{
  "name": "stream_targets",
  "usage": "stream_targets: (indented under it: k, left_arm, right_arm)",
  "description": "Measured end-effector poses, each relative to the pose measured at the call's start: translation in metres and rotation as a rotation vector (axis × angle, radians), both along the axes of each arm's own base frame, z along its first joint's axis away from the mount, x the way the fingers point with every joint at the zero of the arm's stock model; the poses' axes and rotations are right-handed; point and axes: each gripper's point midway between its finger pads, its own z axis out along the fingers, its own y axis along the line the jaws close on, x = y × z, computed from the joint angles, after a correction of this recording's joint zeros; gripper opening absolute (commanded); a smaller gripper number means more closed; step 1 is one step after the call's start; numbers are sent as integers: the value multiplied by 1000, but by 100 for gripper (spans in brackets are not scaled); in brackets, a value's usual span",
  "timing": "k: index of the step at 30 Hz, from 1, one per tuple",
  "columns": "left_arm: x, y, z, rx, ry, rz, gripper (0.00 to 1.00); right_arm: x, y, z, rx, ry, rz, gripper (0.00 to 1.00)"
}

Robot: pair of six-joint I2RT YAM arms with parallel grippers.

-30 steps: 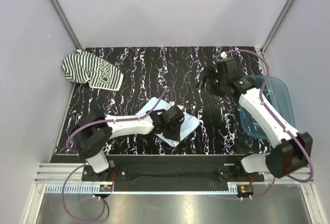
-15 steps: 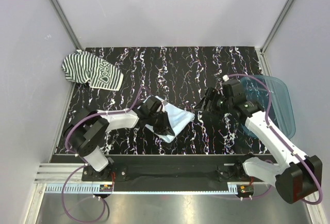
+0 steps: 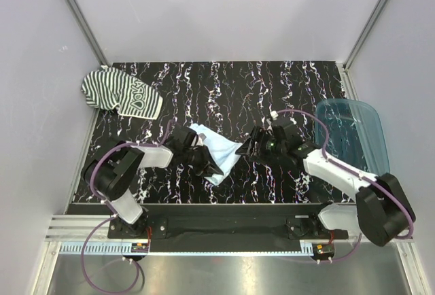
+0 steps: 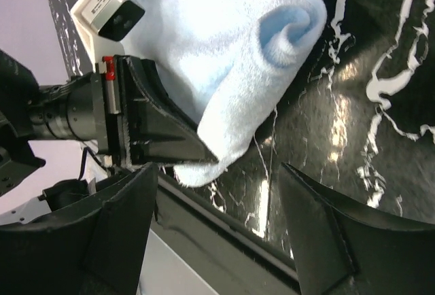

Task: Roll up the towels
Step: Roll the towel

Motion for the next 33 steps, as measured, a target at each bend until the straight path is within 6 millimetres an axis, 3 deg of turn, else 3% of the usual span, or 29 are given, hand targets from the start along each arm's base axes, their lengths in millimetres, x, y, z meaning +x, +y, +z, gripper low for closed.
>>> stream_targets:
  k: [7, 19, 30, 33]
  left_arm:
    - [4, 3, -1, -64, 68, 34, 0]
    - [13, 12, -1, -122, 119, 78, 0]
    - [18, 12, 0, -165, 103, 82, 1]
    - [19, 13, 0, -168, 99, 82, 15]
  right_arm:
    - [14, 22, -40, 7, 12, 17, 75]
    - [27, 43, -76, 65, -3, 17, 61]
    - [38, 60, -85, 134, -40, 24, 24]
    - [39, 62, -84, 135, -39, 24, 17]
